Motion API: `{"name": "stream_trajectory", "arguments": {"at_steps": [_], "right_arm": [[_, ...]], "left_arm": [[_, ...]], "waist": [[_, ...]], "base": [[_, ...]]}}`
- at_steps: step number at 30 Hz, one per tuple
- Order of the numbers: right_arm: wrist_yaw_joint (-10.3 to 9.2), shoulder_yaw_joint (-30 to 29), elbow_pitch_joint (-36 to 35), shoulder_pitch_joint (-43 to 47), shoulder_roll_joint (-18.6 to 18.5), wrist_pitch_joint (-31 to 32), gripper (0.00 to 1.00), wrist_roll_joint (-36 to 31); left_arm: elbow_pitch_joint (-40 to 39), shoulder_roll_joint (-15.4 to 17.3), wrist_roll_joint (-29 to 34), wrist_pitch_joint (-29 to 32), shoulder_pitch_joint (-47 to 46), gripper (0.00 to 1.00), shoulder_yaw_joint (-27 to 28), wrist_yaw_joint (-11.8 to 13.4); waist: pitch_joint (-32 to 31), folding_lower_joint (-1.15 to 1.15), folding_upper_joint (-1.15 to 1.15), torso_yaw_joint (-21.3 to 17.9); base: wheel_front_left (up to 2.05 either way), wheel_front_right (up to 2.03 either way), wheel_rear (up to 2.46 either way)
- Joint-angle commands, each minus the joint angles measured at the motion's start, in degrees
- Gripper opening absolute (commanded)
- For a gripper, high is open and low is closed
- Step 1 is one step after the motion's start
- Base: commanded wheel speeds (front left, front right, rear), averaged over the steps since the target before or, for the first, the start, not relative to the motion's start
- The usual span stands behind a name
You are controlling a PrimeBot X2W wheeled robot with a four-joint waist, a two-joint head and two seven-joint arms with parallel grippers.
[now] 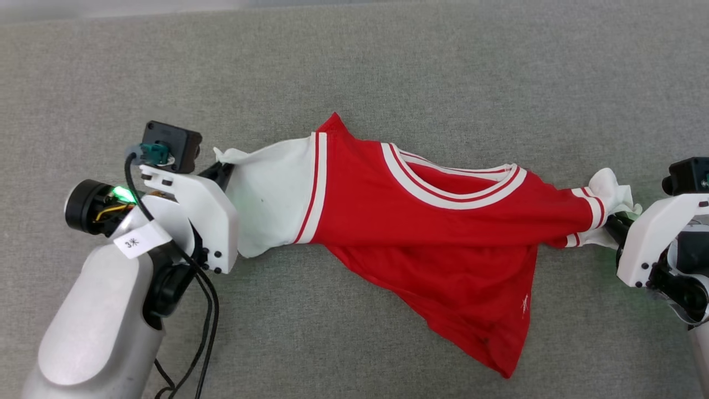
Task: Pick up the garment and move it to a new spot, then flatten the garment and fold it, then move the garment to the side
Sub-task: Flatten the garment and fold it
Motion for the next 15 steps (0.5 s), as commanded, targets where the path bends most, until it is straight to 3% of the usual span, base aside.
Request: {"name": "stream_trajectory", "arguments": {"at_steps": [1,7,15], "right_arm": [[-0.11,0.3,1.2,0.2,-0.6,-0.7,0.00,-0.4],[-0.10,-2.5,-2.7,-2.8,-3.2,-3.9,0.00,-2.1],[-0.10,-6.1,-8.2,-7.9,-4.8,-3.3,0.00,-5.4]], "left_arm": [[-0.1,0.4,0.4,-0.8,-0.9,0.00,0.4,0.3],[0.5,1.1,1.3,-4.3,-2.4,0.00,1.6,0.9],[0.3,2.6,3.2,-7.5,-9.7,0.00,3.9,2.0]], "waist": [[-0.7,0.00,0.00,-0.2],[-4.1,0.00,0.00,-0.7],[-6.7,0.00,0.00,-1.3]], "base": [[0.00,0.00,0.00],[0.00,0.00,0.00],[0.00,0.00,0.00]]}}
